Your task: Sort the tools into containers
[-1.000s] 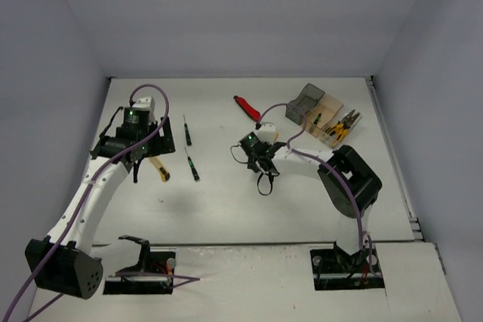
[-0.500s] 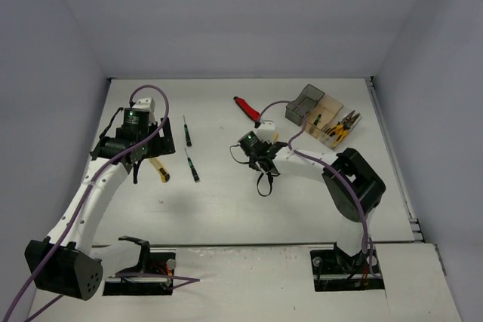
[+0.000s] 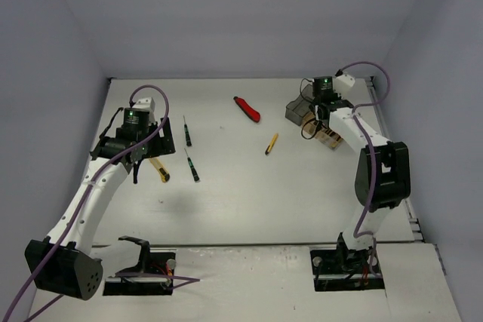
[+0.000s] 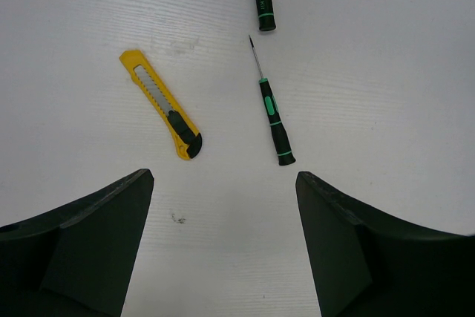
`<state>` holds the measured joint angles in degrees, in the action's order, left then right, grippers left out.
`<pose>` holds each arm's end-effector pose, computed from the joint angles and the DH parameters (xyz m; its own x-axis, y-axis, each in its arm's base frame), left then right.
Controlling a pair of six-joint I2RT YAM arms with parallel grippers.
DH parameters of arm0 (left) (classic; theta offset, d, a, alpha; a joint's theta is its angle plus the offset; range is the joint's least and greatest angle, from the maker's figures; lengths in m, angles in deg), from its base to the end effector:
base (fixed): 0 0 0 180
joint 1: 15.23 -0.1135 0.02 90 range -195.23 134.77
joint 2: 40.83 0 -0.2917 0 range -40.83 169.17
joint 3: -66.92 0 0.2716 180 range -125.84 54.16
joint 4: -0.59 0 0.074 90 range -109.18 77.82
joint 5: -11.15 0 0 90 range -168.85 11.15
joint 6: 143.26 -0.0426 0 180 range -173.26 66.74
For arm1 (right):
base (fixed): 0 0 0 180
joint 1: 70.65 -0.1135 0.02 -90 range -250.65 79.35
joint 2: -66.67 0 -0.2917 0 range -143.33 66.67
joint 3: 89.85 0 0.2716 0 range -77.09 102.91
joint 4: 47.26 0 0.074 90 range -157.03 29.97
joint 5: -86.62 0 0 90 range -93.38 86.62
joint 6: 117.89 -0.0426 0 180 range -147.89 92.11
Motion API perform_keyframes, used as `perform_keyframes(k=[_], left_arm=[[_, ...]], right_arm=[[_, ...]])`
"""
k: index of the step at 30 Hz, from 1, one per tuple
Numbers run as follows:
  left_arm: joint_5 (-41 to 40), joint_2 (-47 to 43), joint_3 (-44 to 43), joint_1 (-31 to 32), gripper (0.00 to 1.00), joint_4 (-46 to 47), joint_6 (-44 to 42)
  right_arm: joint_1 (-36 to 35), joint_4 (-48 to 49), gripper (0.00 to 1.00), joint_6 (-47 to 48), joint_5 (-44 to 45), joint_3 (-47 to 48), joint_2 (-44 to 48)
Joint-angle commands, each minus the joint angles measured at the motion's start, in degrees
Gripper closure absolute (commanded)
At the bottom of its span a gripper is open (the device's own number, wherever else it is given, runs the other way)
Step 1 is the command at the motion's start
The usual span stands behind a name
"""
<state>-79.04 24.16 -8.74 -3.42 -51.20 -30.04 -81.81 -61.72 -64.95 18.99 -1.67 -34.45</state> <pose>0.2461 -0.0513 0.3515 -0.6713 -0.2624 -0.6932 -0.0680 0.9531 -0.2950 0.4364 0.0696 0.2867 -0.2684 0.5151 -0.8140 0.3938 0.8299 0.3953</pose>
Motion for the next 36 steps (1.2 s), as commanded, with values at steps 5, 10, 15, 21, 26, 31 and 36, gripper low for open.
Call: perform_keyframes(k=[5, 10, 15, 21, 26, 31, 36], left_arm=[[-0.34, -0.13, -0.74, -0.56, 0.25, 1.5, 0.42], [-0.41, -0.13, -0.74, -0.56, 0.25, 1.5, 0.42], [-0.26, 0.22, -0.74, -0.56, 0.25, 1.5, 0.51], [0.1, 0.84, -0.65, -0.56, 0.25, 1.5, 0.82], [2.2, 2.76, -0.13, -0.39, 0.25, 1.5, 2.25], [2.25, 3.46, 2.23, 1.67, 0.25, 1.5, 6.55], [-1.91, 9.47, 2.94, 8.0, 0.26, 1.68, 11.19]], right_arm=[[2.89, 1.17, 1.0, -1.78, -4.97, 6.4, -9.48], [2.79, 1.17, 1.0, -1.75, -5.43, 5.34, -10.86], [2.37, 1.17, 0.87, -0.74, -5.49, 3.25, -8.4], [2.28, 1.17, 0.59, 1.72, -4.22, 1.92, -3.65], [2.19, 1.08, 0.49, 4.1, -4.09, 0.96, 1.68], [0.61, 1.02, 0.49, 7.65, -5.73, -2.25, 9.83], [-3.9, 1.17, 0.49, 9.11, -6.76, -8.22, 18.31]])
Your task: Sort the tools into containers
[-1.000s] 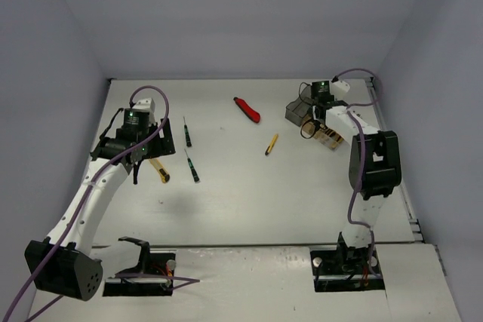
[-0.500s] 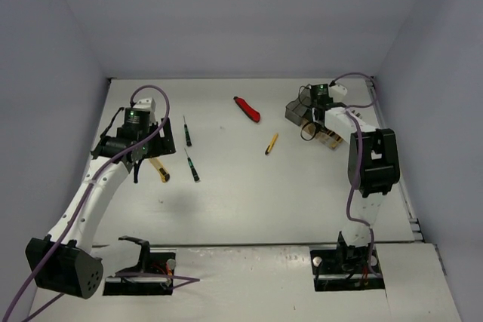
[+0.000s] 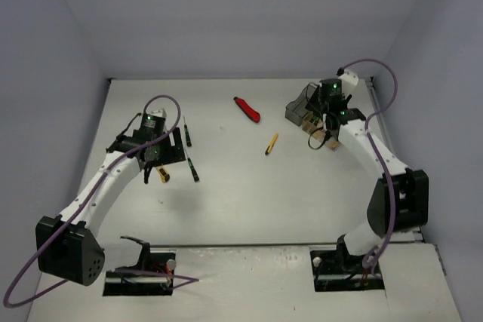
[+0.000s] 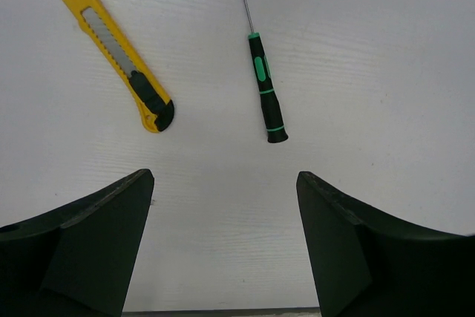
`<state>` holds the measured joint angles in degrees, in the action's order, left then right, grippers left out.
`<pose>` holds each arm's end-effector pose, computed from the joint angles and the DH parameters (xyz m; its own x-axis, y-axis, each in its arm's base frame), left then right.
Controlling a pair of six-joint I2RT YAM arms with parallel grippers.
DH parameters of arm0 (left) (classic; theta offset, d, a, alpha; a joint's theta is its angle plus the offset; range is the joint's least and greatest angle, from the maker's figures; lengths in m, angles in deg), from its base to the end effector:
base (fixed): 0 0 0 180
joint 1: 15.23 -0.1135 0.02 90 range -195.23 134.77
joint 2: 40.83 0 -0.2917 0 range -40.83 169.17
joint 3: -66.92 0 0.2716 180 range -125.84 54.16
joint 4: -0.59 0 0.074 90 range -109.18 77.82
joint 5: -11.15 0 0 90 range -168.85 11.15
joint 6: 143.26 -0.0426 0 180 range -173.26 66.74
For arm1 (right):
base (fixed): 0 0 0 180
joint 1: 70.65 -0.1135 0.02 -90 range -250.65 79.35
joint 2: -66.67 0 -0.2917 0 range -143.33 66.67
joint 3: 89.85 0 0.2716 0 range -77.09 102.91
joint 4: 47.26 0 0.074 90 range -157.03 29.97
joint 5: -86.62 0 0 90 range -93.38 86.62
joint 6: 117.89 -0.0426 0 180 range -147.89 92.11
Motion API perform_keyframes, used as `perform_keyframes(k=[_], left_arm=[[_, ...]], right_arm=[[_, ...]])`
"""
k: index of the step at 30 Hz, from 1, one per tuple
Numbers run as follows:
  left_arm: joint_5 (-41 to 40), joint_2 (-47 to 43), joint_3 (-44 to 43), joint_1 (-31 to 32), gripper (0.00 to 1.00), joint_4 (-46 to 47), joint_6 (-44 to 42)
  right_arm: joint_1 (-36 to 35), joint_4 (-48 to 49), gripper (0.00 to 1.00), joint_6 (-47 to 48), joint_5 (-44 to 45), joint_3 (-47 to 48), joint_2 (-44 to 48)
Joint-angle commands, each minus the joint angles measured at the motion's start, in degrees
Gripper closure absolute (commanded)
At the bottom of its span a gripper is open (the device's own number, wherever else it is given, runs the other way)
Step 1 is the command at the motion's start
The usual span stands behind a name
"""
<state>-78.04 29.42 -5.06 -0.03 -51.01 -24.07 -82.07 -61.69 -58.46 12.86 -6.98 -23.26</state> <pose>0.2585 -0.0709 0.3071 -0.7763 -0.2944 -0.5574 -0.1233 0.9381 -0.3238 0.3906 0.0667 0.3297 -0.2761 0.4424 -0.8533 0.2386 0.8915 0.3850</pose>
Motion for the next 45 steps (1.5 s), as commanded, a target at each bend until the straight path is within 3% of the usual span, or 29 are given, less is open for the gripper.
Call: perform_keyframes(k=[1, 6, 15, 26, 27, 28, 29, 34, 40, 45], left_arm=[[-3.05, 5.24, -1.12, 5.69, 0.26, 1.61, 6.29], [-4.11, 14.11, -1.85, 8.37, 0.35, 3.05, 10.55], [-4.73, 21.18, -1.43, 8.61, 0.5, 7.78, 13.93], [-4.11, 25.73, -0.9, 8.96, 0.58, 11.32, 16.51], [-4.31, 25.75, -0.84, 9.11, 0.6, 11.34, 16.59], [-4.6, 25.82, -0.64, 9.66, 0.69, 11.4, 16.87], [-4.72, 25.79, -0.61, 9.71, 0.7, 11.41, 16.97], [-5.59, 23.44, 0.3, 10.75, 0.98, 11.41, 17.18], [-4.15, 15.87, 0.51, 13.93, 1.0, 14.18, 12.62], [0.93, 7.3, 3.19, 18.29, 1.0, 24.35, 9.35]], right_arm=[[-4.4, 1.14, 0.49, 2.68, -1.45, -5.48, 10.19], [-7.4, 1.05, 0.49, 3.12, -6.08, -14.09, 20.0], [-8.71, 1.14, 0.48, 2.71, -12.1, -29.49, 32.89], [-8.71, 1.14, 0.48, 2.44, -14.15, -36.24, 36.32], [-8.73, 1.14, 0.48, 2.42, -14.27, -36.53, 36.39], [-8.79, 1.14, 0.48, 2.34, -14.51, -36.89, 36.66], [-8.71, 1.14, 0.48, 2.27, -14.73, -36.99, 36.71], [-8.65, 1.14, 0.48, 3.26, -18.73, -36.74, 37.52], [-8.71, 5.62, 0.46, 2.26, -31.11, -35.3, 39.22], [-9.2, 10.08, 0.42, -0.64, -38.29, -34.36, 39.42]])
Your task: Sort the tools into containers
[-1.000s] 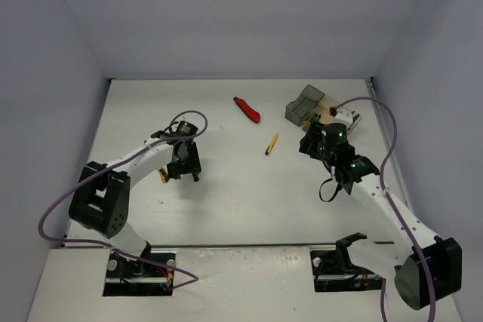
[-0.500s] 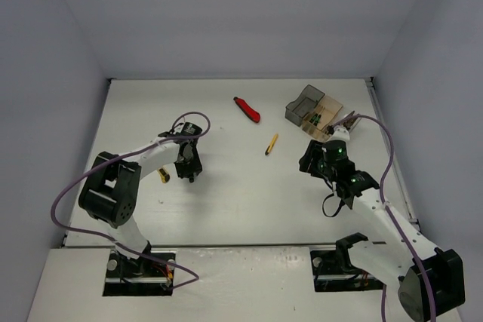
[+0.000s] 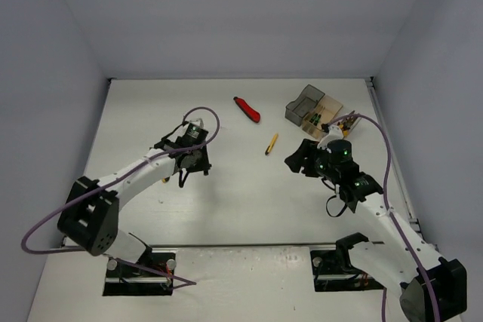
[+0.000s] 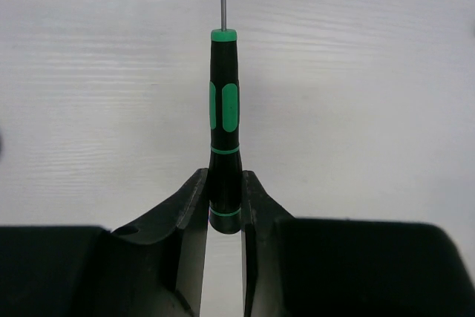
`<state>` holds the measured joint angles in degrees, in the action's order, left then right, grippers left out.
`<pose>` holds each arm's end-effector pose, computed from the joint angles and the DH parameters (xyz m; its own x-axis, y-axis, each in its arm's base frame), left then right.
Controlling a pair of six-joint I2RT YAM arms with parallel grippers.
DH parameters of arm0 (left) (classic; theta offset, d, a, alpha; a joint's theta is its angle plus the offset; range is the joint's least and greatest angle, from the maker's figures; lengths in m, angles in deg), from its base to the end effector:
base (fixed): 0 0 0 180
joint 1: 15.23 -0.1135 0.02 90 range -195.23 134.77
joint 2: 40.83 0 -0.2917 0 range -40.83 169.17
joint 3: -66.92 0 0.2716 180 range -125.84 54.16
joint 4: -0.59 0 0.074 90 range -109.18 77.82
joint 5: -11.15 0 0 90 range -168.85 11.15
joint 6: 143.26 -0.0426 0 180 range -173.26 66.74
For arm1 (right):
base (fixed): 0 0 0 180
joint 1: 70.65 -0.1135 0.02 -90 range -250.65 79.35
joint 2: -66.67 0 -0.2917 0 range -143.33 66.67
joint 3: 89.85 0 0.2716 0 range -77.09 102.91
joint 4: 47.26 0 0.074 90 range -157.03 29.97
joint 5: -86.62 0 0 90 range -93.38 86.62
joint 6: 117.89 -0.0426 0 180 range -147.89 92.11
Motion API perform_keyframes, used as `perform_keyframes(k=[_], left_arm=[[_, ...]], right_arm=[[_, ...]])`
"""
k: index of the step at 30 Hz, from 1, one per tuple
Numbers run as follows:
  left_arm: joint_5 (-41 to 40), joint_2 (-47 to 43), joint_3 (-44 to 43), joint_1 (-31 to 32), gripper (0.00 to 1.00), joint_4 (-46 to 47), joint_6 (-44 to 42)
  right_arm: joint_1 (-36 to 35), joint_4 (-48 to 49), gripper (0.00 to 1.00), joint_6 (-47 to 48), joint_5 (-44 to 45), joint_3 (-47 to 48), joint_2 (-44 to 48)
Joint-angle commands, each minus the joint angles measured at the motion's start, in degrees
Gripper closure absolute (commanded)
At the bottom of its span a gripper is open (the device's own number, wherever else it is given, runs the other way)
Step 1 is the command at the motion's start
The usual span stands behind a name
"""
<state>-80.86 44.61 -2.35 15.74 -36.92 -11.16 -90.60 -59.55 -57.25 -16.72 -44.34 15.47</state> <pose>0.2809 -0.1668 0.2347 -0.8454 -0.2740 -0.4584 -0.0948 0.9217 -0.3761 0.2009 0.0834 0.2783 -0.5168 0.3199 -0.7941 -0.3269 0.7835 0.5284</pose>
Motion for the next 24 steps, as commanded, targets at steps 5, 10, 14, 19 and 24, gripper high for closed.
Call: perform_keyframes(k=[5, 10, 14, 19, 24], left_arm=[[10.77, -13.94, 2.84, 5.87, 1.0, 19.9, -5.21], [13.36, -16.28, 3.41, 9.49, 1.0, 25.92, -6.48], [14.68, -16.51, 2.78, 10.65, 1.0, 26.85, -7.21], [15.63, -16.02, 2.72, 12.37, 1.0, 28.19, -6.92], [15.59, -15.51, 2.35, 13.78, 1.0, 28.8, -6.91]], right_arm=[[-2.01, 12.49, 0.37, -1.3, -14.03, 4.92, -1.4], [-4.3, 17.67, 0.36, -1.36, -15.23, 6.79, -3.55], [-6.46, 18.54, 0.37, -0.04, -13.61, 8.82, -5.06], [-9.27, 21.74, 0.4, 0.06, -13.02, 9.85, -8.88], [-12.49, 24.21, 0.41, 0.15, -11.28, 11.0, -12.19]])
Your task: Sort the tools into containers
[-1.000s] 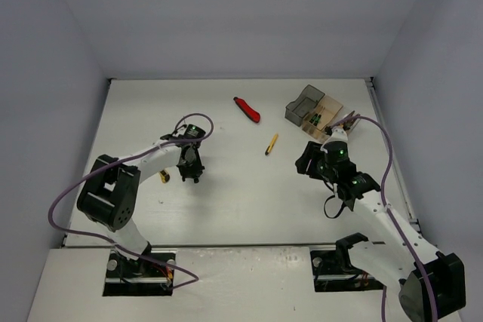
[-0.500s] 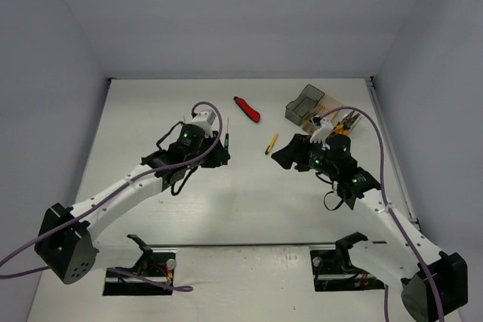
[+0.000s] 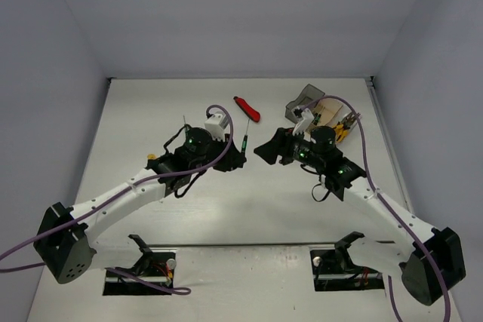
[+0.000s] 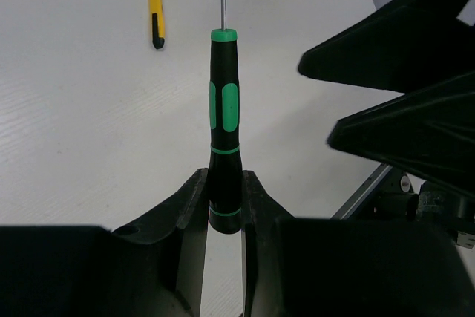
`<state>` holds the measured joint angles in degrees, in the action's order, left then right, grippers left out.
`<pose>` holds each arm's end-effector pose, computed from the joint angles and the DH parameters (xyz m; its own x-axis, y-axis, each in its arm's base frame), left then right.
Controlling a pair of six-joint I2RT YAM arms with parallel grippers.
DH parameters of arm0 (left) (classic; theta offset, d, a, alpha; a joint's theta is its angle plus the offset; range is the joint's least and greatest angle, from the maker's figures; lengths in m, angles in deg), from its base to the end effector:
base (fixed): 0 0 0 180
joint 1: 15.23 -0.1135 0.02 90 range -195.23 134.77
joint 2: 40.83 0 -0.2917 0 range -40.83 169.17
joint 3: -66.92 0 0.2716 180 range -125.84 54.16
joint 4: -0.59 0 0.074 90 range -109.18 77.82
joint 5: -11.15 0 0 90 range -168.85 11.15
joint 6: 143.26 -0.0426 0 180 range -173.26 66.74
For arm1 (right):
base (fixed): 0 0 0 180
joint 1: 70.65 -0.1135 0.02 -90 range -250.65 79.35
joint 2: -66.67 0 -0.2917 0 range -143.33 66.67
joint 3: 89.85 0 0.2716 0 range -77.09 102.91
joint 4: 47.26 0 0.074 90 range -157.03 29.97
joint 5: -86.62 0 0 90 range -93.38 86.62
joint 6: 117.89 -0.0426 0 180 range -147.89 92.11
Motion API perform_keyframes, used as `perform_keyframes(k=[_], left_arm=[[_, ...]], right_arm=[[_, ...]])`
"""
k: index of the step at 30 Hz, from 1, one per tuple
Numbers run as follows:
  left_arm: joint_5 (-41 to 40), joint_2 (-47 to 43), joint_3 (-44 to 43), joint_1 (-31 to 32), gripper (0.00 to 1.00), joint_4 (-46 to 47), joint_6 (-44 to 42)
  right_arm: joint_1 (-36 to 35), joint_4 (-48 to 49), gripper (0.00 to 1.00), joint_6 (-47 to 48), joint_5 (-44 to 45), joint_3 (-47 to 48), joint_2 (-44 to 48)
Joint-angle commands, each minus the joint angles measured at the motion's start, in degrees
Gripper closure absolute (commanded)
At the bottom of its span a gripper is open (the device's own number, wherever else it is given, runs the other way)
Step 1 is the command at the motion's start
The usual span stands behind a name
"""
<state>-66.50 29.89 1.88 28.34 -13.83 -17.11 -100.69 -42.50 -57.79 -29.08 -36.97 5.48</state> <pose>0.2129 -0.2151 0.3222 -0.6841 -0.1446 -0.7149 0.5143 0.5994 -0.6133 0.2161 0.1463 0.3229 -0.4581 0.2540 -0.8518 -0.6891 0.5038 0.5208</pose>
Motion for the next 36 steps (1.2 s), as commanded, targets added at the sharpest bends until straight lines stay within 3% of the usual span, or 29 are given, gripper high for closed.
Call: perform_keyframes(k=[1, 14, 22, 25, 27, 29, 31, 32, 36], left_arm=[[1.23, -0.7, -2.0, 1.44, 1.0, 5.8, -1.03], [-0.13, 0.74, -2.66, 3.54, 1.0, 6.41, -1.61], [-1.97, 0.96, -3.13, 3.54, 1.0, 7.43, -2.43], [-2.96, 1.64, -3.45, 3.54, 0.99, 7.18, -2.59], [-4.5, 2.09, -3.55, 3.54, 0.89, 6.29, -2.4], [-6.41, 2.37, -3.77, 3.43, 0.71, 4.65, -2.72], [-9.26, 2.49, -4.38, 3.15, 0.45, 1.15, -3.1], [-9.65, 2.44, -4.66, 2.85, 0.38, -1.42, -3.08], [-14.79, 0.31, -5.81, -0.32, 0.28, -8.53, -1.83]], right_arm=[[-2.9, 7.47, 0.41, 0.85, 1.38, 3.92, -2.88], [-4.69, 12.1, 0.51, -0.42, 2.77, 5.22, -9.4], [-5.47, 12.43, 0.72, -0.74, 2.69, 4.07, -10.92], [-5.36, 12.4, 0.92, -0.51, 3.12, 4.15, -11.17], [-5.2, 12.05, 0.99, -0.45, 4.21, 4.51, -11.42], [-4.76, 11.08, 1.0, -0.18, 5.68, 5.16, -11.92], [-3.63, 9.7, 1.0, 0.1, 7.45, 6.28, -12.26], [-3.3, 8.62, 1.0, 0.12, 8.65, 6.48, -12.59], [4.09, 5.6, 1.0, -0.77, 13.47, 9.0, -14.31]])
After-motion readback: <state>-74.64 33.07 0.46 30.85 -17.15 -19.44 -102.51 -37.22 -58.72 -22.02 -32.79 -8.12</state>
